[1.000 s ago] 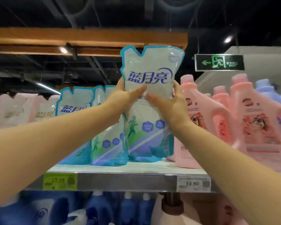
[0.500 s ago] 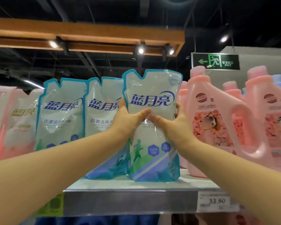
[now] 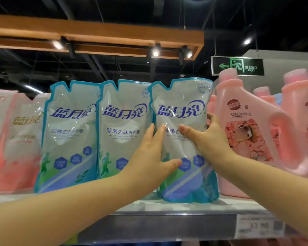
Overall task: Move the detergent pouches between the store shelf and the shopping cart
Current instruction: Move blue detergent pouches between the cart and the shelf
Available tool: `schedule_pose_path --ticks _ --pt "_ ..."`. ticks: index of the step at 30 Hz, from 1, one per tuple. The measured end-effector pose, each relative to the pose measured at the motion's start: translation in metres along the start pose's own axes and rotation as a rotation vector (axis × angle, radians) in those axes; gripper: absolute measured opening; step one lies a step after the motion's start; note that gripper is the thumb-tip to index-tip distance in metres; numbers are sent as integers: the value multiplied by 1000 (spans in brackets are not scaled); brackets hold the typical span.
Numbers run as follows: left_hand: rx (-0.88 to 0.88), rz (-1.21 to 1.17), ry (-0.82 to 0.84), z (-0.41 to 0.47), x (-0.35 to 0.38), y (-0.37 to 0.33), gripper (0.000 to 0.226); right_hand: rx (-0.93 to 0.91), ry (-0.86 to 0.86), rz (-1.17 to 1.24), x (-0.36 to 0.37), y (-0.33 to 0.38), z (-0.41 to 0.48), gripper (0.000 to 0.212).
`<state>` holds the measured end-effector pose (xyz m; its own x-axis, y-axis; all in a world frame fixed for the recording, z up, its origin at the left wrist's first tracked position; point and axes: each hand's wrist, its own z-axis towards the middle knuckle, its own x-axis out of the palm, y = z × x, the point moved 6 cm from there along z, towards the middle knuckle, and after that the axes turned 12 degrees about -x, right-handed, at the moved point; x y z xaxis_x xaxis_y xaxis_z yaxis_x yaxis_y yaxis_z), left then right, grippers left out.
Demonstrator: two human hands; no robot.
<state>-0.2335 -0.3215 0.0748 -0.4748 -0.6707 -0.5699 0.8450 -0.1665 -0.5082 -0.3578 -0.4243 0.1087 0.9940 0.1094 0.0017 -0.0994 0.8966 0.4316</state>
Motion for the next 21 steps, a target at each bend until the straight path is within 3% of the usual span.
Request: schedule_pose_path --ticks 21 --pt "-92 189 189 15 14 -1 87 50 -42 -126 0 -11 1 70"
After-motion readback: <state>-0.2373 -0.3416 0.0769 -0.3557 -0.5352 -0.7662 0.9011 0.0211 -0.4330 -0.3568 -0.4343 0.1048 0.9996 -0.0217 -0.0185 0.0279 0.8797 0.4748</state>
